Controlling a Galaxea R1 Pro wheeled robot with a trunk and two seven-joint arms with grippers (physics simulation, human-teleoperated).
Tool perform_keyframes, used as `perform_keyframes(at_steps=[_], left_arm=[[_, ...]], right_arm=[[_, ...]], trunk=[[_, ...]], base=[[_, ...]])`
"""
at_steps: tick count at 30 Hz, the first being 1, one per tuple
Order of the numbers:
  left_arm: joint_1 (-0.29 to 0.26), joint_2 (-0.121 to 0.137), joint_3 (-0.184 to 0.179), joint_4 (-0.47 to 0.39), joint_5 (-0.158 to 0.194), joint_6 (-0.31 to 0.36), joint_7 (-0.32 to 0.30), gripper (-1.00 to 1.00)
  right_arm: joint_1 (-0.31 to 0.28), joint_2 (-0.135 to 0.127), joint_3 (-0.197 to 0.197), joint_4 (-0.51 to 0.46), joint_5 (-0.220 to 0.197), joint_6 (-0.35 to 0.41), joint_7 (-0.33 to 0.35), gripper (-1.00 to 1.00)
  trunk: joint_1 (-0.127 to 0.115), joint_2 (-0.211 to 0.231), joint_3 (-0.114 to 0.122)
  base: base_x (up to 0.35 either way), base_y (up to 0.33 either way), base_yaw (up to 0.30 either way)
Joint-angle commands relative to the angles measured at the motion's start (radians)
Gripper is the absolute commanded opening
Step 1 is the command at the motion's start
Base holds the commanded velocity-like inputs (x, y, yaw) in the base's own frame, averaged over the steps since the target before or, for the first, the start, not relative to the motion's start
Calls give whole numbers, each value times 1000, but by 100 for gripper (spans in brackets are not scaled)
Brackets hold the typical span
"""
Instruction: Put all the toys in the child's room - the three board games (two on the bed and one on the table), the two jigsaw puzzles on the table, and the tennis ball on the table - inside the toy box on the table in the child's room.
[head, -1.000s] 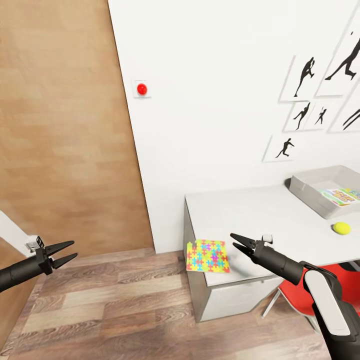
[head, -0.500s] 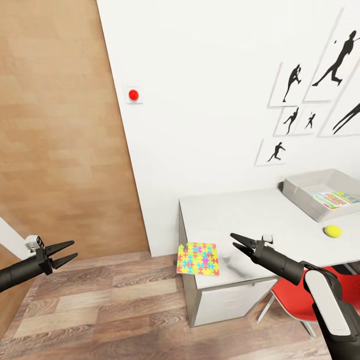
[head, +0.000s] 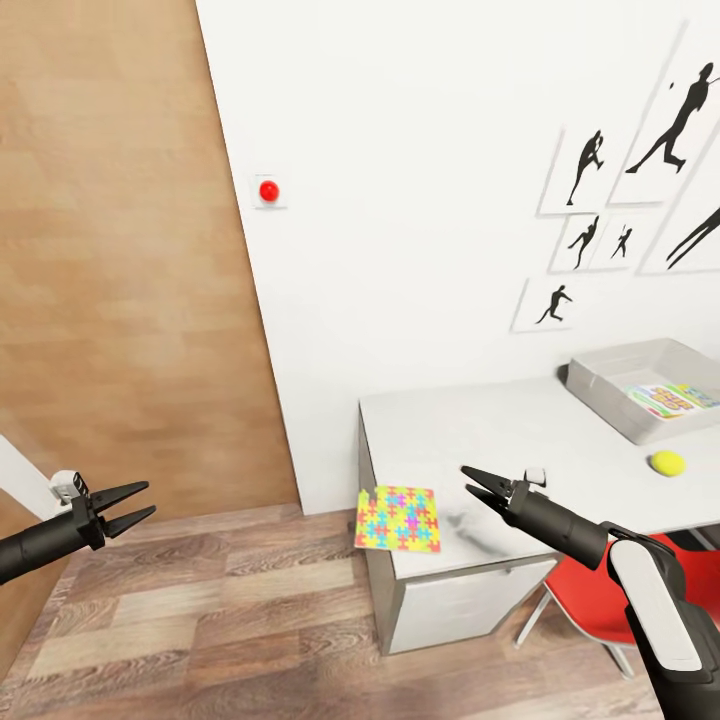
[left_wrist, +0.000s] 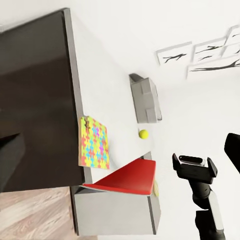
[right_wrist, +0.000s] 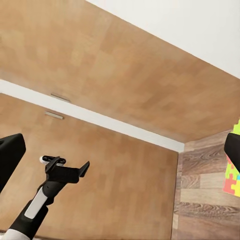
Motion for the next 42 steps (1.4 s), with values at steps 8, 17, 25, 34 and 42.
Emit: perform_keyframes(at_steps=[8, 17, 25, 34, 42], left_arm=[[-1, 0, -1, 0, 1, 6, -2, 100], [-1, 0, -1, 0, 0, 6, -2, 100], [-1, 0, -2, 0, 0, 6, -2, 100], [-1, 0, -1, 0, 0, 6, -2, 100], [-1, 0, -2, 0, -1, 6, -2, 100]], right_arm=[[-1, 0, -2, 2, 2, 5, 4, 100], [-1, -1, -2, 4, 2, 5, 4, 100], [-1, -1, -3, 2, 2, 5, 4, 100], [-1, -1, -2, 2, 2, 5, 5, 100], [-1, -1, -3, 2, 1, 6, 5, 100]], trunk=[[1, -2, 0], [1, -2, 10], [1, -2, 15], [1, -2, 15], [1, -2, 16]], base=[[164, 147, -40], [166, -100, -183], [16, -62, -104], [0, -207, -3], [20, -45, -39]])
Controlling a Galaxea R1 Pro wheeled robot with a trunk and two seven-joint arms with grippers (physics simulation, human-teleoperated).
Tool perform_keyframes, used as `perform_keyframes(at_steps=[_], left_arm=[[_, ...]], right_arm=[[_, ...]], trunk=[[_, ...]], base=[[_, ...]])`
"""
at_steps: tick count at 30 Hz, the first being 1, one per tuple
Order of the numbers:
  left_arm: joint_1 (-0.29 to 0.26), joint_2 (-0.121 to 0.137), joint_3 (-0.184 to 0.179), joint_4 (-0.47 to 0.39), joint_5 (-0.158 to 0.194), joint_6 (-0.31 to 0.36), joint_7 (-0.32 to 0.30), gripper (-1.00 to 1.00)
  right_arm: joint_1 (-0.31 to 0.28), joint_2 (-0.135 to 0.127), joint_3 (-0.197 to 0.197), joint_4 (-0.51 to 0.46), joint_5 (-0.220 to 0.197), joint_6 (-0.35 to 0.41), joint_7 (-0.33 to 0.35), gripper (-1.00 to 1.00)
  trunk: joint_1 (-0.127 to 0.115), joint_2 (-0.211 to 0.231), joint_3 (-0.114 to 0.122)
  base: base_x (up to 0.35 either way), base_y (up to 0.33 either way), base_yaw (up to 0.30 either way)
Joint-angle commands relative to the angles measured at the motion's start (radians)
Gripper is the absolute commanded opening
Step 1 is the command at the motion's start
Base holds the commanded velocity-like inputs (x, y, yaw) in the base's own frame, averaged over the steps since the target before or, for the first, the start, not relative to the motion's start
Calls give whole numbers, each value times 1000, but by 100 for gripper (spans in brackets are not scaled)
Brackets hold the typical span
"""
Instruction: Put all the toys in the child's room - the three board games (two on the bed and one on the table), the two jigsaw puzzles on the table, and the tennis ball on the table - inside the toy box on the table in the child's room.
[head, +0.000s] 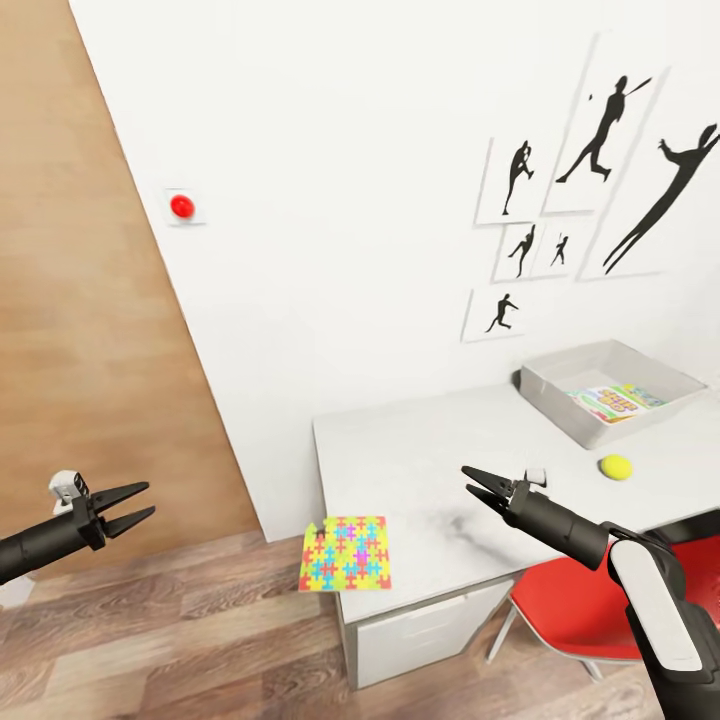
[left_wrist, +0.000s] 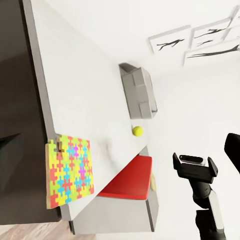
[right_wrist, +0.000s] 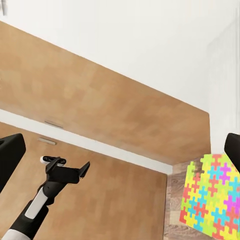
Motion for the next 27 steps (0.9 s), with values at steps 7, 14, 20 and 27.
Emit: perform_keyframes(at_steps=[7, 14, 20, 27], left_arm=[[-1, 0, 0, 0, 2, 6, -2, 100], [-1, 0, 2, 0, 3, 5, -4, 100], [-1, 0, 3, 0, 3, 6, -2, 100], [-1, -8, 4, 0, -7, 5, 2, 100]], right_arm=[[-1, 0, -1, 1, 3, 5, 5, 100], [-2, 0, -1, 2, 4, 5, 4, 100], [-2, 1, -1, 2, 4, 5, 3, 100], [-2, 0, -1, -2, 3, 5, 5, 100]], trunk=[[1, -2, 3], [1, -2, 9], [16, -30, -2], [43, -79, -24]], base=[[118, 42, -199], [14, 4, -195], [1, 0, -74], [0, 0, -7]])
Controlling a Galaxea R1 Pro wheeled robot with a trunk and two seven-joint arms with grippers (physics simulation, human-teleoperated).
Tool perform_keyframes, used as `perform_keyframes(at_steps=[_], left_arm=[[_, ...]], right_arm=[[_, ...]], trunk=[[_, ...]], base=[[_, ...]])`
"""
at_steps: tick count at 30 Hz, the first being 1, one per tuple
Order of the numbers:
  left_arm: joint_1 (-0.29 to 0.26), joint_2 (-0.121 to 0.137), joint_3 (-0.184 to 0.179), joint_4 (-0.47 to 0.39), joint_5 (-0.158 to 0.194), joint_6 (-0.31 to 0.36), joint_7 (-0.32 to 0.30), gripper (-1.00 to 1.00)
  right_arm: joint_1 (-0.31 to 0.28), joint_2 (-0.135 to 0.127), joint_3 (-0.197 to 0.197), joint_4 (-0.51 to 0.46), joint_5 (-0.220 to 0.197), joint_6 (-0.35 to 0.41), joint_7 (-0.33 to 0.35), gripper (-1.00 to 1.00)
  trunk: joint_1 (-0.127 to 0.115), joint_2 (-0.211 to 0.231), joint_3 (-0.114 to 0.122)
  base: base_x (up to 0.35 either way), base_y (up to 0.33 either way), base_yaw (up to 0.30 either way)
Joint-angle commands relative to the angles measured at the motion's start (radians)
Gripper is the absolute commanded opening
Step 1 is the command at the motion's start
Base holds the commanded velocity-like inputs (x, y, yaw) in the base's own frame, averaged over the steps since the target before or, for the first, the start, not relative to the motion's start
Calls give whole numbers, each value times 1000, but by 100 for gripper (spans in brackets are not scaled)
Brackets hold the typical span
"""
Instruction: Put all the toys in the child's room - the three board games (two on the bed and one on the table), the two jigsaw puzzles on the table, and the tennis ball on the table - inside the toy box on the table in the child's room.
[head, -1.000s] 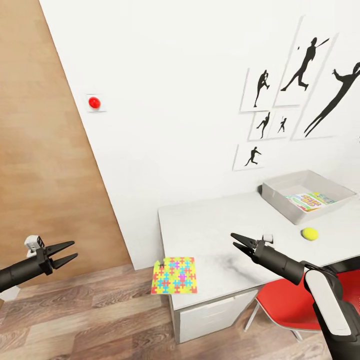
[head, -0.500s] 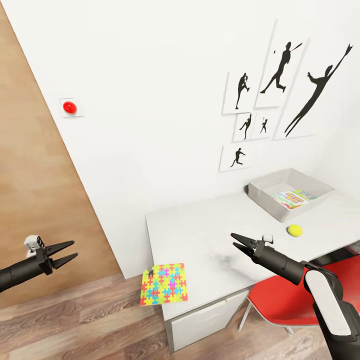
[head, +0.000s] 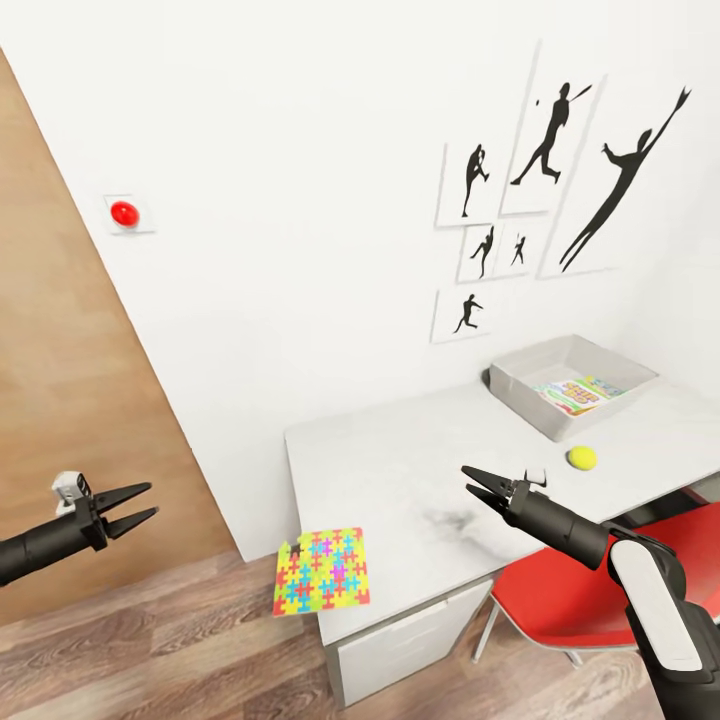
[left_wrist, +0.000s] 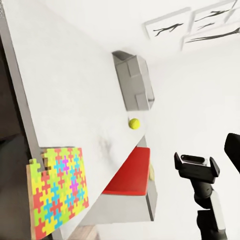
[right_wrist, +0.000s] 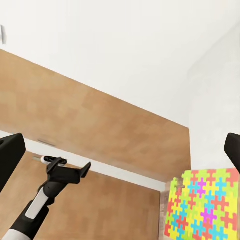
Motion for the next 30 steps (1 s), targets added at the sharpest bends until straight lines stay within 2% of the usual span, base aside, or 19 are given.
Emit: perform_keyframes(at_steps=[1, 5, 9, 11, 13, 17, 23, 24, 25, 30], left_arm=[[-1, -7, 0, 0, -9, 7, 2, 100], [-8, -48, -22, 0, -87, 9, 51, 100], [-16, -86, -37, 0, -130, 9, 122, 100], [-17, -95, -39, -1, -136, 9, 159, 100], [-18, -108, -40, -3, -139, 9, 230, 100], [-18, -122, -40, -3, -140, 9, 298, 100], [-18, -141, -41, -3, -141, 9, 335, 100], [-18, -145, -41, -3, -141, 9, 340, 100], [-18, -151, -41, -3, -142, 8, 352, 100], [-18, -162, -43, -3, -142, 8, 370, 100]], right_arm=[[-1, 0, -1, 0, 2, 6, 4, 100], [-1, 0, -1, -1, 2, 6, 5, 100], [-1, 0, -2, -2, 2, 6, 31, 100], [-1, 0, -2, -2, 3, 6, 46, 100], [-1, 0, -3, -2, 4, 5, 58, 100], [-1, 0, -3, -2, 4, 5, 63, 100], [-1, 0, -9, -1, 4, 5, 64, 100], [-1, 0, -18, -1, 4, 5, 64, 100], [0, 0, -51, -2, 4, 6, 64, 100], [4, 0, -65, -2, 3, 7, 64, 100]], trunk=[[4, -9, -5], [20, -37, -18], [35, -65, -30], [43, -79, -36], [50, -93, -43], [66, -121, -55], [89, -163, -74], [93, -170, -77], [96, -177, -80], [116, -212, -96]], base=[[0, 0, -1], [0, 0, 0], [0, 0, 0], [0, 0, 0], [0, 0, 0], [0, 0, 0], [0, 0, 0], [0, 0, 0], [0, 0, 0], [0, 0, 0]])
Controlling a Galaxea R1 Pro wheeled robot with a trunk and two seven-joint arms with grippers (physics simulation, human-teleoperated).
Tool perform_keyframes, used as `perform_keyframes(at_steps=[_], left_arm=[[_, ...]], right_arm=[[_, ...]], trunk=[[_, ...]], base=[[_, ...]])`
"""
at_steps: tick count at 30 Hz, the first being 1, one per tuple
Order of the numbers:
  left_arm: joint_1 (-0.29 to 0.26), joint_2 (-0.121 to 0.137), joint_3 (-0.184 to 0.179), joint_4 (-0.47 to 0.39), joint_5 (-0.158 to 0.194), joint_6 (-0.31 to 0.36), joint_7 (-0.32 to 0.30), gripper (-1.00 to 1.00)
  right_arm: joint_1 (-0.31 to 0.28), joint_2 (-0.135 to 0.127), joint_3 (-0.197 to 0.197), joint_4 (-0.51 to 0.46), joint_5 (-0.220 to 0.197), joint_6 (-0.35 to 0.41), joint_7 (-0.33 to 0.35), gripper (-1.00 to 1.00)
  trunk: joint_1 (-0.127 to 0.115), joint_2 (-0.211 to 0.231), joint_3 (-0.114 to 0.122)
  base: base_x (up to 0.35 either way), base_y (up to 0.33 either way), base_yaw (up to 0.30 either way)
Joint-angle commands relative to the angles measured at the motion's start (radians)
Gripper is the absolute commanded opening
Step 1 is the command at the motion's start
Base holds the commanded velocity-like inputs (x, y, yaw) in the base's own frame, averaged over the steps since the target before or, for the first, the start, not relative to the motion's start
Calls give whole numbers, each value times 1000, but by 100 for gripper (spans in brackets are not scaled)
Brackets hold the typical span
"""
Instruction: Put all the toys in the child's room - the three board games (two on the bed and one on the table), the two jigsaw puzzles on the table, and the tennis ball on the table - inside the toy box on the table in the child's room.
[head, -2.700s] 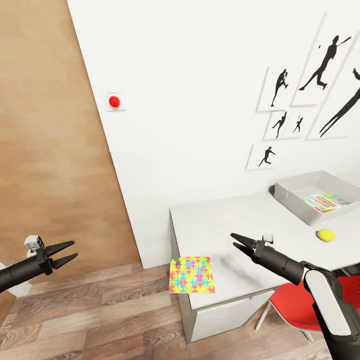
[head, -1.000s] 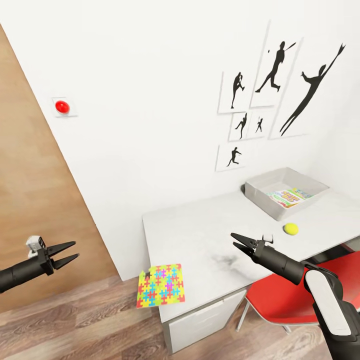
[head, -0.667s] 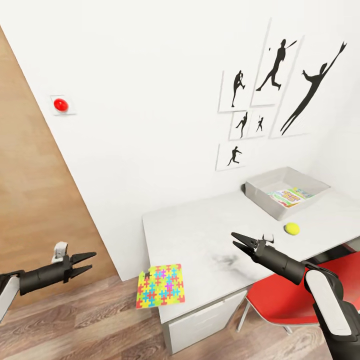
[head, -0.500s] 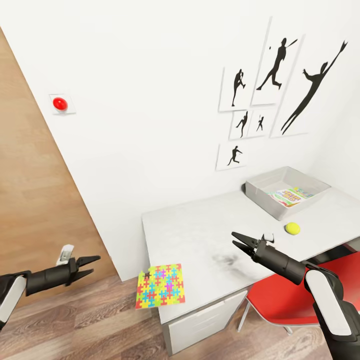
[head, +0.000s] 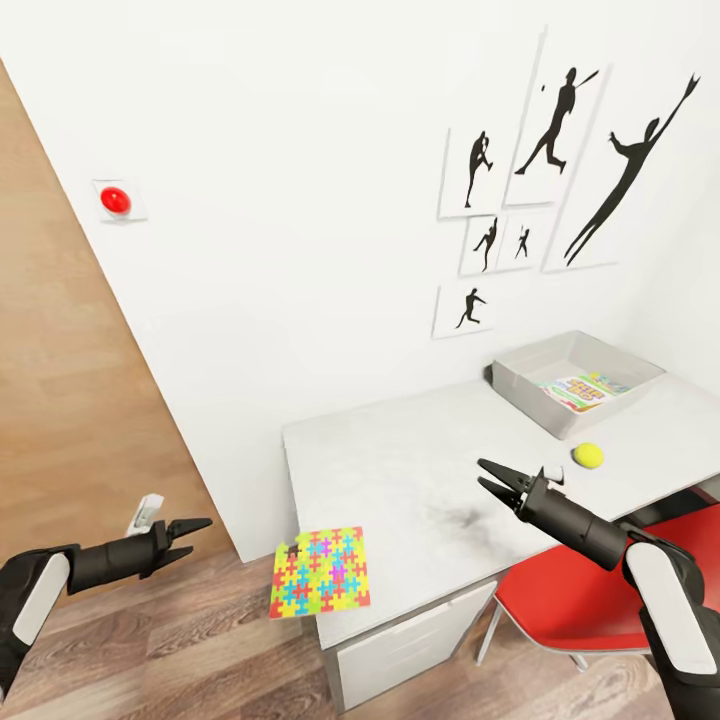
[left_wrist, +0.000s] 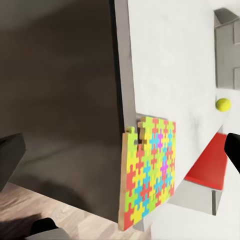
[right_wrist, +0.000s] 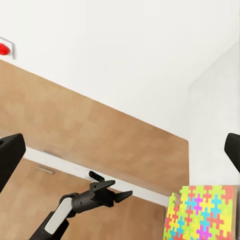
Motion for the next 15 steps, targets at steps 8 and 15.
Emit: perform_keyframes(at_steps=[8, 15], left_arm=[[-1, -18, -9, 1, -5, 3, 11, 100], [-1, -21, -10, 2, -7, 2, 94, 100]], right_arm=[[4, 0, -5, -1, 1, 6, 41, 100], [24, 1, -5, -61, -1, 23, 114, 100]], trunk=[[31, -57, -26], [58, -106, -48]], base=[[0, 0, 0], [0, 0, 0]])
